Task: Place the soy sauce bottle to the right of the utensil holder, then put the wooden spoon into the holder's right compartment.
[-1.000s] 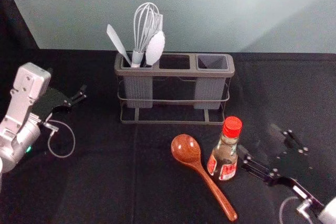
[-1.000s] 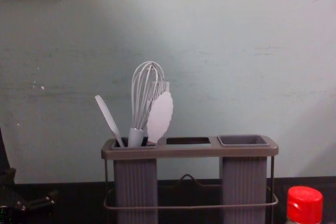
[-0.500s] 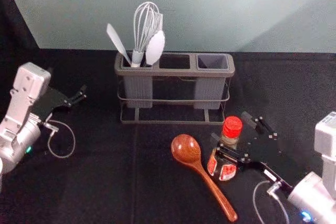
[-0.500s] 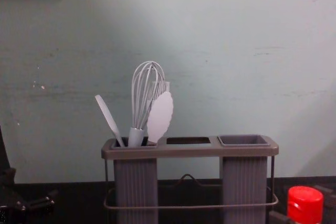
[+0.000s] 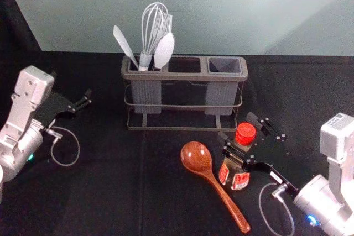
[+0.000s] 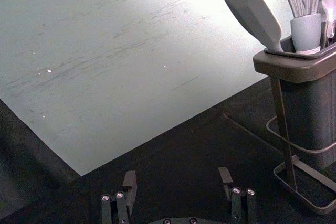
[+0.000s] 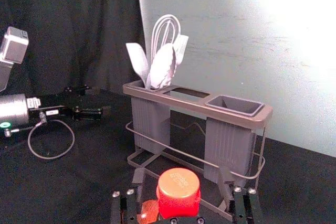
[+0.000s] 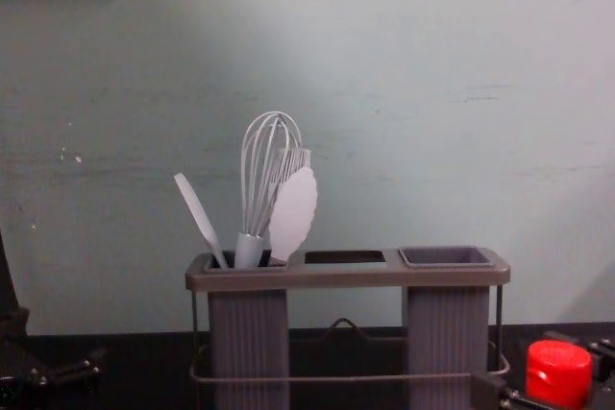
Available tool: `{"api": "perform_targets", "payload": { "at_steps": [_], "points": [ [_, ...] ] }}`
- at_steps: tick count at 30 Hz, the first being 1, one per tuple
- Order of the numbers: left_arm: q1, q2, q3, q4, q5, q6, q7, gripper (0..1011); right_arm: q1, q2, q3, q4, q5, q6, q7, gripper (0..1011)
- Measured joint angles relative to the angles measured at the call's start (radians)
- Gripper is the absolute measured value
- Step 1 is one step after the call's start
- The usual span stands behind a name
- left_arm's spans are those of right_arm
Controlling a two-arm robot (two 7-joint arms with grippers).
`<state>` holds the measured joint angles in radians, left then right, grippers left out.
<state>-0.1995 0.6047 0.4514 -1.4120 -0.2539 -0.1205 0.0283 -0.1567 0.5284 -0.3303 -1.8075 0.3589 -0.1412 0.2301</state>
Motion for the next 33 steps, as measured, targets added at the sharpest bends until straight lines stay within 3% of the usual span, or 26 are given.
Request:
{"api": "perform_targets", "payload": {
  "at_steps": [3,10,18,26,33],
  "points": [
    [0.000,0.000,0.000,0.000,0.000,0.000,0.000,1011,-0.002,-0.008,0.005,0.000,-0.009,0.001,0.002,840],
    [0.000,0.000,0.000,0.000,0.000,0.000,0.000,1011,-0.020,-0.017,0.021,-0.013,-0.011,0.007,0.018,596],
    [0.000,0.000,0.000,0.000,0.000,0.000,0.000,1011,-0.058,-0.020,0.049,-0.049,-0.004,0.018,0.032,390],
    [0.000,0.000,0.000,0.000,0.000,0.000,0.000,1011,-0.095,-0.017,0.105,-0.092,0.005,0.028,0.036,392],
    [0.000,0.000,0.000,0.000,0.000,0.000,0.000,1011,-0.079,-0.020,0.152,-0.068,0.010,0.035,0.039,390]
  ]
}}
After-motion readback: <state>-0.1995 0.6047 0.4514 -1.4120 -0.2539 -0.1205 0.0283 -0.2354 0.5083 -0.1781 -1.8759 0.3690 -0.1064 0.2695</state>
